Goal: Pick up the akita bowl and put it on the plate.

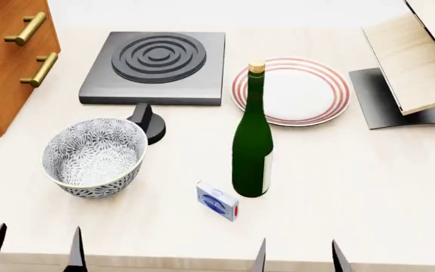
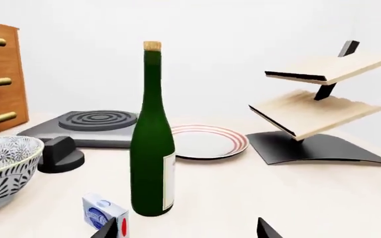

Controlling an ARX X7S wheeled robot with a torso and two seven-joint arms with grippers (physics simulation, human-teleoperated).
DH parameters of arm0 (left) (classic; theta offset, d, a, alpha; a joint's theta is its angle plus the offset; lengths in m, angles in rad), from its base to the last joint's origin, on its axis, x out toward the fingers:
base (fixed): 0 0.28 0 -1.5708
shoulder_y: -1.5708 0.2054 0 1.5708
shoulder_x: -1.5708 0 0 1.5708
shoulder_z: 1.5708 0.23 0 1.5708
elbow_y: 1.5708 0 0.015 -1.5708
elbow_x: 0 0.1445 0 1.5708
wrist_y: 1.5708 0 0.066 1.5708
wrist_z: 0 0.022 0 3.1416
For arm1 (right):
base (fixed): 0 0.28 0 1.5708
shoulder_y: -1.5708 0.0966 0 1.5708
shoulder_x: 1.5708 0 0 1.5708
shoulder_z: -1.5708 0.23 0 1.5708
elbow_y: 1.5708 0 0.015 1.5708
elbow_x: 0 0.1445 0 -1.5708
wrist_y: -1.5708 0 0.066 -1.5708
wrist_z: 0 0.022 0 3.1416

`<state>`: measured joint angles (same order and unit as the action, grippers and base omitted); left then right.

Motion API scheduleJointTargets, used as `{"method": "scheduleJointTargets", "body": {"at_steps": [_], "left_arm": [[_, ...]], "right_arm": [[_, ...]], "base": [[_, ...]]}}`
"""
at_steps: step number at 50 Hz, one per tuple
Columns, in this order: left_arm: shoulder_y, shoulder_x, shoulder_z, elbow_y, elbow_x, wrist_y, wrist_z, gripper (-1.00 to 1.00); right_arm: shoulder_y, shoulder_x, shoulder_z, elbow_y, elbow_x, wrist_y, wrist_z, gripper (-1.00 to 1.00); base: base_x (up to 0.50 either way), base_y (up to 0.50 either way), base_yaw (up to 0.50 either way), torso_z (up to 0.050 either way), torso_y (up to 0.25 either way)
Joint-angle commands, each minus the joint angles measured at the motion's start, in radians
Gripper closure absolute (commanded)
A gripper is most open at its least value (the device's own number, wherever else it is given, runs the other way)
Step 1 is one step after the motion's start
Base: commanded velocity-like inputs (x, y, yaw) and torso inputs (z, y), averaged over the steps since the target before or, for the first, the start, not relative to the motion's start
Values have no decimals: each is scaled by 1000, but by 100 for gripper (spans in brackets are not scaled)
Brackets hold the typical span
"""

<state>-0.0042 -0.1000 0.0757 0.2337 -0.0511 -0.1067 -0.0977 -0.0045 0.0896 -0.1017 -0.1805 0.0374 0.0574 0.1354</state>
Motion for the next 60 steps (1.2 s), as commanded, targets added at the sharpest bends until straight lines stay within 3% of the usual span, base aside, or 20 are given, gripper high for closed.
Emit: {"method": "scheduleJointTargets", "body": {"at_steps": [1, 18, 35, 60], "left_arm": [[-21, -35, 2, 254, 23, -148, -43, -100], [-15, -65, -37, 387, 6, -197, -74, -100], [-7, -84, -257, 362, -153, -167, -105, -100], [2, -85, -226, 320, -150, -120, -115, -100]], "right_arm": [[6, 32, 1, -241, -1, 130, 36, -100], [22, 57, 5, -344, 5, 187, 65, -100], [21, 78, 163, -283, 129, 153, 90, -100], [19, 86, 143, -235, 160, 129, 89, -100]], "base": [[0, 0, 0, 0, 0], [0, 0, 0, 0, 0], [0, 0, 0, 0, 0], [0, -30, 0, 0, 0]]}}
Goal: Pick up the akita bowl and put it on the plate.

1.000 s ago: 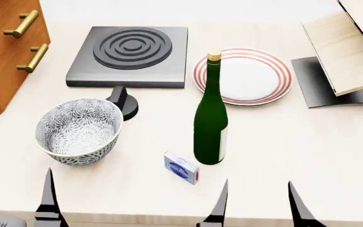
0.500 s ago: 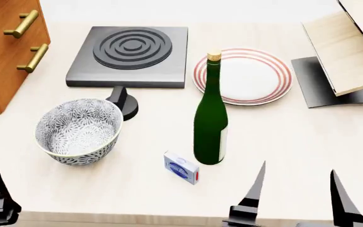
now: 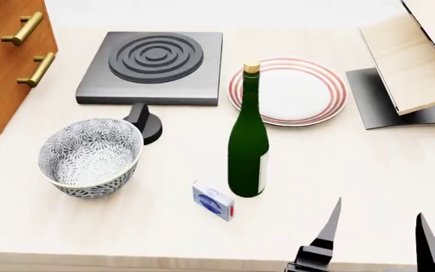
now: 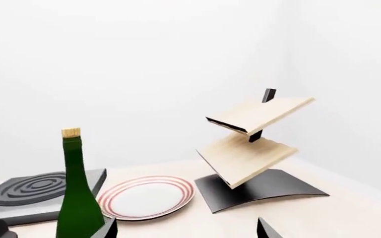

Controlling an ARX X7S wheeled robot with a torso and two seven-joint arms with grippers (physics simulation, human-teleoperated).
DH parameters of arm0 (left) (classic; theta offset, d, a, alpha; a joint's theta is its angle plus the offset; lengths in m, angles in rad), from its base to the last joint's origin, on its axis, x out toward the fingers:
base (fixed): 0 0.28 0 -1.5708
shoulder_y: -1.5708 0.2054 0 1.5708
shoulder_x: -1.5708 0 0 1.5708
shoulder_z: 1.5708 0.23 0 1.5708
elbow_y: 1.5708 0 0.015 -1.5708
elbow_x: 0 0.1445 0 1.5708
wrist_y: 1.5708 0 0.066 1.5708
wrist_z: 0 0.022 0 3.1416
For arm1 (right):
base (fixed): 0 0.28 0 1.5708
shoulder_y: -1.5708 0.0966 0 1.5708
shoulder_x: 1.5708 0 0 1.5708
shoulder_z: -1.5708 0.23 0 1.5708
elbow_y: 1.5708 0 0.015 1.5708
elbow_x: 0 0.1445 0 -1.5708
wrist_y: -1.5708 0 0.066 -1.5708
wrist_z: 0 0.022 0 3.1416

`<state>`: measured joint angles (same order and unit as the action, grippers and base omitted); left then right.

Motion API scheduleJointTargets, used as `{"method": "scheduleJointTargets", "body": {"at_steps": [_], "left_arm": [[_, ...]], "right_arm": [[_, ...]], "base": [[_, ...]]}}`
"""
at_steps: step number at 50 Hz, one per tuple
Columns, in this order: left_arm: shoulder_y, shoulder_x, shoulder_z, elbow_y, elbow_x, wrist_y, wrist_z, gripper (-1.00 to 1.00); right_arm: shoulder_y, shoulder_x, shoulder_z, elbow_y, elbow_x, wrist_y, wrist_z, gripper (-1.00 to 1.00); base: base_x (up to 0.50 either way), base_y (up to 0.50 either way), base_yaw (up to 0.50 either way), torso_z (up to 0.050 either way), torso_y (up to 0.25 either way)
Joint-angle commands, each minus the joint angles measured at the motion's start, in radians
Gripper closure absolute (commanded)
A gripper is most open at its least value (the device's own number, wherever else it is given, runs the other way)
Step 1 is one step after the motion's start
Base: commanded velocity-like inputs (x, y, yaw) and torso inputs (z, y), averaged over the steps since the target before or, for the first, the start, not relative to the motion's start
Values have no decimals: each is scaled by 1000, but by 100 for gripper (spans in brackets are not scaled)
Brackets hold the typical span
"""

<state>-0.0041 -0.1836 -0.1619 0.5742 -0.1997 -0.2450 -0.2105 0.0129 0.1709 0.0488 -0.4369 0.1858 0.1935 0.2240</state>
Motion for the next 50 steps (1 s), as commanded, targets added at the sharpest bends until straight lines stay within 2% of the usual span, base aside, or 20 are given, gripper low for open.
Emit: {"method": "scheduleJointTargets", "body": {"at_steps": [1, 50], "left_arm": [[2, -2, 12, -22, -1, 20, -3, -100], [18, -24, 62, -47, -12, 57, -13, -100]], "right_arm": [[2, 5, -7, 23, 11, -9, 2, -100], [-5, 24, -77, 36, 9, -31, 21, -100]], "base": [[0, -184, 0, 0, 0], [0, -184, 0, 0, 0]]}}
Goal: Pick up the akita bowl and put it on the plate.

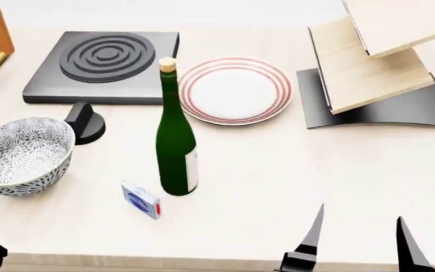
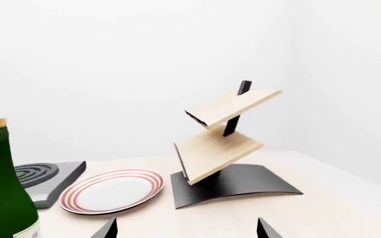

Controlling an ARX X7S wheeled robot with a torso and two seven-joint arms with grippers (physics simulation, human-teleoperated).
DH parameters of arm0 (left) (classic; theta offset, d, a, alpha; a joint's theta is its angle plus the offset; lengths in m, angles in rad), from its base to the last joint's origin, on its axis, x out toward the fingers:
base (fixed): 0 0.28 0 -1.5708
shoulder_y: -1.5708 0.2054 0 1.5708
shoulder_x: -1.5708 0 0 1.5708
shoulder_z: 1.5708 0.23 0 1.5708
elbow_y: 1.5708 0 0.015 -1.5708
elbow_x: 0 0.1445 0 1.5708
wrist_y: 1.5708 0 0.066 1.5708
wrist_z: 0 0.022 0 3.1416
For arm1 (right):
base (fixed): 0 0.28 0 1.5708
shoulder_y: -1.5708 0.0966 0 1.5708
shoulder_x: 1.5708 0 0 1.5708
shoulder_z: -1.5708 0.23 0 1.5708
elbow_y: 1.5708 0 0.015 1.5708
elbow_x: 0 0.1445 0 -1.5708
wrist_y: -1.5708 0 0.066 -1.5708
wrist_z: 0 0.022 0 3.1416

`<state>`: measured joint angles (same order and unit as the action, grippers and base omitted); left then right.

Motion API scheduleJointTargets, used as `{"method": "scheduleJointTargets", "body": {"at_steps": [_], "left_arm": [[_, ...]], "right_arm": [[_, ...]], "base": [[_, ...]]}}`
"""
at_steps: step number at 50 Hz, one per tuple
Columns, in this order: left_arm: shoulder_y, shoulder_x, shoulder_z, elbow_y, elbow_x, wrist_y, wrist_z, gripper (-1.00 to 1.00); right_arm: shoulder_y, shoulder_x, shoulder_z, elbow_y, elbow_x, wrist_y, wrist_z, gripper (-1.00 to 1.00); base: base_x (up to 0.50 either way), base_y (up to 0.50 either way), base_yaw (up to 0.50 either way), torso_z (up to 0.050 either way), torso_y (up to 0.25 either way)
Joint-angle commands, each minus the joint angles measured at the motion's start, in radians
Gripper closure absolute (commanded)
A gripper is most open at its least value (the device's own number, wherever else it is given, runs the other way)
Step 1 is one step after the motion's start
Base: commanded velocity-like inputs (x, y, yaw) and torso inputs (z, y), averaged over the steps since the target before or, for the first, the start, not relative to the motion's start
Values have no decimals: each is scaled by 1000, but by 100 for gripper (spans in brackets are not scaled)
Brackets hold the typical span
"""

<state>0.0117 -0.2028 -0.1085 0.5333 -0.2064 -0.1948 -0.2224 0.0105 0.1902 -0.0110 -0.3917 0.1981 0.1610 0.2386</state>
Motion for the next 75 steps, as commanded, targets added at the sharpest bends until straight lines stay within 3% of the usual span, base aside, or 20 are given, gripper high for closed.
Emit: {"method": "scheduleJointTargets", "body": {"at_steps": [1, 24, 75], "left_arm": [[2, -6, 8, -4, -7, 6, -2, -100], [3, -19, 9, 8, -22, 11, -16, -100], [7, -44, 33, -4, -33, 25, -36, -100]], "right_arm": [[-2, 5, -18, -10, -2, 1, 6, -100], [-18, 18, -73, -34, -68, -46, 28, -100], [-14, 39, -114, -12, -60, -61, 49, -100]], "base": [[0, -188, 0, 0, 0], [5, -86, 0, 0, 0], [181, 0, 0, 0, 0]]}}
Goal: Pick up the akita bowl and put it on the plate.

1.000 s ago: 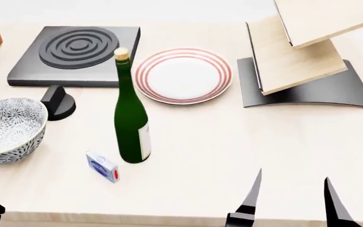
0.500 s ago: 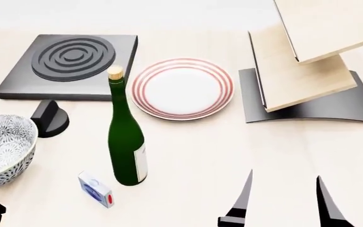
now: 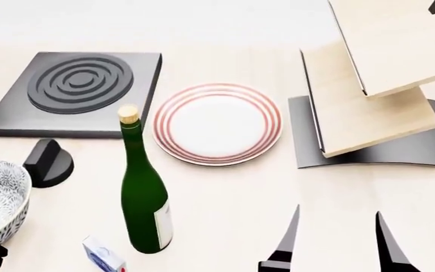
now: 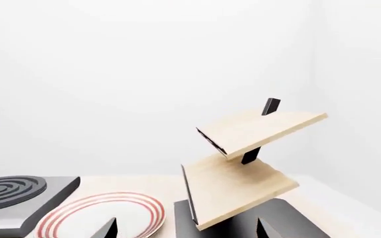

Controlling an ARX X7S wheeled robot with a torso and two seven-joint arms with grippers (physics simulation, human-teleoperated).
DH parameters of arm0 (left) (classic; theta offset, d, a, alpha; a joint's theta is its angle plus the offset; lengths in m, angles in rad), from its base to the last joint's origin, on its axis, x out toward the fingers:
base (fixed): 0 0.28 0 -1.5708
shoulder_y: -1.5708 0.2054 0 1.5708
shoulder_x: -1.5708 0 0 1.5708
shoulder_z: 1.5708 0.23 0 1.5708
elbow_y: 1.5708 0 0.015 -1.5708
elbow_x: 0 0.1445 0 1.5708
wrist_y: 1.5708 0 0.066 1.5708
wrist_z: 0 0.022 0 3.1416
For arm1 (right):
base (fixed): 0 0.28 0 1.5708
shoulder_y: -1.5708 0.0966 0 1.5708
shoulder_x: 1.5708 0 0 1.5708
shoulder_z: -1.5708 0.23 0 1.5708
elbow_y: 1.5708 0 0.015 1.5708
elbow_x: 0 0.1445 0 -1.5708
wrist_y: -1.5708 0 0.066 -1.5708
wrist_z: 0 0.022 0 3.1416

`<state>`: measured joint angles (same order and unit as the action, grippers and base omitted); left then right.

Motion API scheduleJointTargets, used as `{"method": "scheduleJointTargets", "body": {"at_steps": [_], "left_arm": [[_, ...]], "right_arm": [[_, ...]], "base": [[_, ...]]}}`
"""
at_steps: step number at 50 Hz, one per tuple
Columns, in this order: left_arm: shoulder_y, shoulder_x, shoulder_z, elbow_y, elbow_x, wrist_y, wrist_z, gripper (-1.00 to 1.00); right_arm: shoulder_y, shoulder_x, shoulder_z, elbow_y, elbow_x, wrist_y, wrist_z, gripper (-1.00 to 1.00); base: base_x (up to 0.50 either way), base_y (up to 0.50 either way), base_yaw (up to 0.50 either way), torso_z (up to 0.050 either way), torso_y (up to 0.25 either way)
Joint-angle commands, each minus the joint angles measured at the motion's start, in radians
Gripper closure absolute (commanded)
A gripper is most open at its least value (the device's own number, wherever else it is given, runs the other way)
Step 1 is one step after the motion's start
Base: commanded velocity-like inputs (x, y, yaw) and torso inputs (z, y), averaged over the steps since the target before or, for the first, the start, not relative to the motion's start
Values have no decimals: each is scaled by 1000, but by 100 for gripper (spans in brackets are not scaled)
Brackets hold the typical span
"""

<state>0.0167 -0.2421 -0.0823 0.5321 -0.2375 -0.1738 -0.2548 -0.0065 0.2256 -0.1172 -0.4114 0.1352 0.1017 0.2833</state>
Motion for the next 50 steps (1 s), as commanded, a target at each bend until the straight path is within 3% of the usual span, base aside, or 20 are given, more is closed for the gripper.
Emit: {"method": "scheduleJointTargets", "body": {"at_steps": [1, 50], "left_arm": [[1, -4, 8, -6, 1, 6, -4, -100], [3, -22, 32, -16, -4, 22, -21, -100]], "right_arm": [[3, 3, -8, 9, 4, -4, 4, -100], [7, 31, -42, 23, 23, -23, 31, -100]], "base": [[184, 0, 0, 0, 0], [181, 0, 0, 0, 0]]}}
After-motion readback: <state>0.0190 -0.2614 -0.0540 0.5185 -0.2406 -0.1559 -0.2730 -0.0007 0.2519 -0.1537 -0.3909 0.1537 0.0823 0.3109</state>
